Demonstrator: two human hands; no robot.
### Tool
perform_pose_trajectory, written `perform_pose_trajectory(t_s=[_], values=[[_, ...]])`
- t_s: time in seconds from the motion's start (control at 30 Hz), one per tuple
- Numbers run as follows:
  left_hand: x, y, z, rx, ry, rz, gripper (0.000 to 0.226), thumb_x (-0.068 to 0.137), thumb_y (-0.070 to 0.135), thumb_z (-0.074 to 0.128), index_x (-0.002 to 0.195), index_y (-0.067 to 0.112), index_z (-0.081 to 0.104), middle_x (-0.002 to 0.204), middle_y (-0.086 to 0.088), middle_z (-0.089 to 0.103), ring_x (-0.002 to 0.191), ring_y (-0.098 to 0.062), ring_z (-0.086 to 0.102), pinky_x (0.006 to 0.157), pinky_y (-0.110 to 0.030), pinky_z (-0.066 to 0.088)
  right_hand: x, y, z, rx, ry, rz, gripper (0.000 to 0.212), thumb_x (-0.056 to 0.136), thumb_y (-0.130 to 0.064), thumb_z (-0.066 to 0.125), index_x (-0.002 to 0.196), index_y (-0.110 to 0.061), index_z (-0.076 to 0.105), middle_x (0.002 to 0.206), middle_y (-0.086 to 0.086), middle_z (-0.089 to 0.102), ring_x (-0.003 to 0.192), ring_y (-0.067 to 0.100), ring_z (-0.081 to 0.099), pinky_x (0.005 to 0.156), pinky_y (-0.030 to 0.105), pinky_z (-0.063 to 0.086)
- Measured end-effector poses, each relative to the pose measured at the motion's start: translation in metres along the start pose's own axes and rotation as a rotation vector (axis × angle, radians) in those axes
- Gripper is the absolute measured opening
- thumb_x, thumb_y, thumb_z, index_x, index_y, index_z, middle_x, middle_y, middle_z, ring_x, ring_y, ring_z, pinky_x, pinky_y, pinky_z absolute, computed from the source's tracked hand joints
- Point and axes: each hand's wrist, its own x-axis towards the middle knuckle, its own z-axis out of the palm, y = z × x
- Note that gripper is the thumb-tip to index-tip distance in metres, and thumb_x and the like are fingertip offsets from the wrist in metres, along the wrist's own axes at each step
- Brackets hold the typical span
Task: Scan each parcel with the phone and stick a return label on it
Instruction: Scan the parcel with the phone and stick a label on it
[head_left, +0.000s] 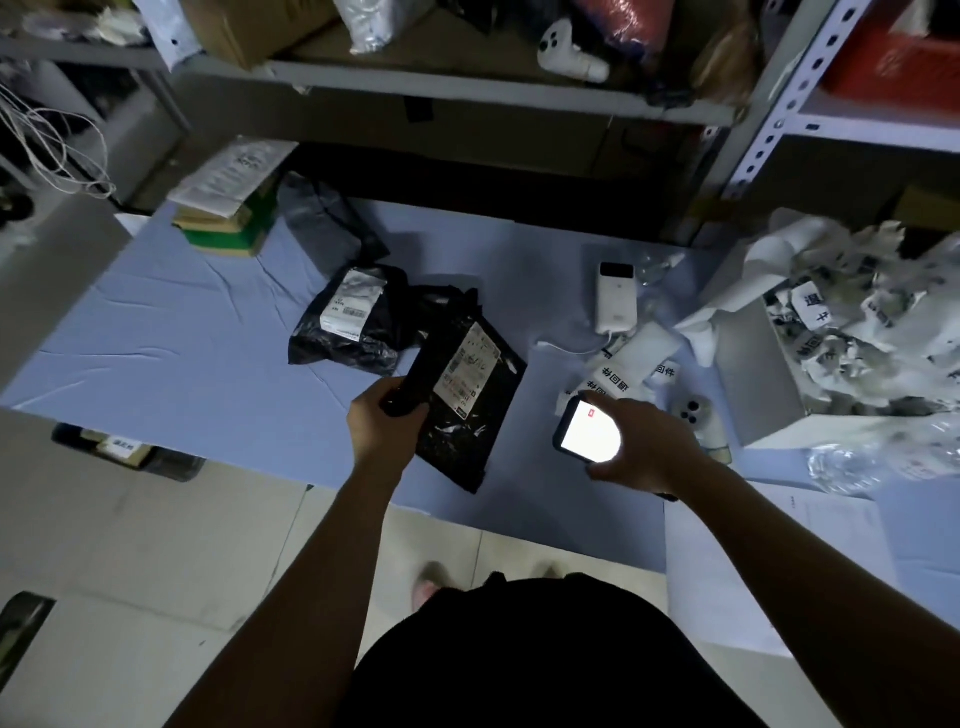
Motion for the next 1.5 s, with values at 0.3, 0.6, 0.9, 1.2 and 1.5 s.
perform_pose_trajectory(t_s=[0.3, 0.6, 0.9, 1.2, 1.5], values=[[0.020, -0.004, -0.008, -0.026, -0.052, 0.039, 0.031, 0.077, 0.006, 0.082, 0.097, 0.028, 0.071, 0.083, 0.017, 0.070, 0.076, 0.009, 0.065, 0.053, -0.007, 0.047, -0.005, -0.014, 0.003, -0.074, -0.002, 0.091, 0.101, 0.069, -0.055, 0.076, 0.154, -0.046, 0.023, 0.133, -0.006, 0.060, 0.109, 0.015, 0.059, 0.081, 0.030, 0.050], [0.030, -0.027, 0.005, 0.476, -0.212, -0.099, 0.058, 0.086, 0.027, 0.075, 0.137, 0.007, 0.055, 0.125, -0.018, 0.062, 0.115, -0.034, 0.059, 0.093, -0.044, 0.051, -0.019, 0.003, 0.052, 0.109, 0.021, 0.368, 0.097, 0.062, -0.057, 0.082, 0.146, -0.041, 0.036, 0.103, -0.006, 0.047, 0.101, 0.018, 0.051, 0.076, 0.035, 0.050], [0.004, 0.027, 0.094, 0.312, -0.628, 0.207, 0.023, 0.088, 0.018, 0.074, 0.110, 0.015, 0.068, 0.112, -0.010, 0.069, 0.100, -0.021, 0.064, 0.088, -0.028, 0.050, -0.013, 0.036, 0.092, 0.166, 0.038, 0.528, 0.097, 0.058, -0.063, 0.084, 0.141, -0.038, 0.040, 0.109, 0.000, 0.045, 0.102, 0.025, 0.056, 0.071, 0.036, 0.053], [0.006, 0.074, 0.212, 0.498, -0.694, 0.254, 0.048, 0.092, 0.026, 0.068, 0.137, 0.023, 0.052, 0.129, -0.004, 0.065, 0.119, -0.028, 0.060, 0.101, -0.047, 0.047, 0.007, 0.055, 0.088, 0.143, 0.050, 0.459, 0.091, 0.062, -0.064, 0.078, 0.138, -0.033, 0.040, 0.120, 0.003, 0.050, 0.115, 0.025, 0.052, 0.082, 0.038, 0.050], [0.004, 0.084, 0.205, -0.008, -0.583, 0.142, 0.034, 0.091, -0.006, 0.062, 0.117, 0.015, 0.069, 0.090, 0.002, 0.068, 0.077, -0.007, 0.071, 0.062, -0.020, 0.057, 0.041, 0.035, 0.037, 1.202, 0.351, 0.426, 0.011, 0.093, -0.018, 0.071, 0.102, -0.012, 0.074, 0.098, 0.003, 0.077, 0.091, 0.018, 0.074, 0.087, 0.041, 0.060]])
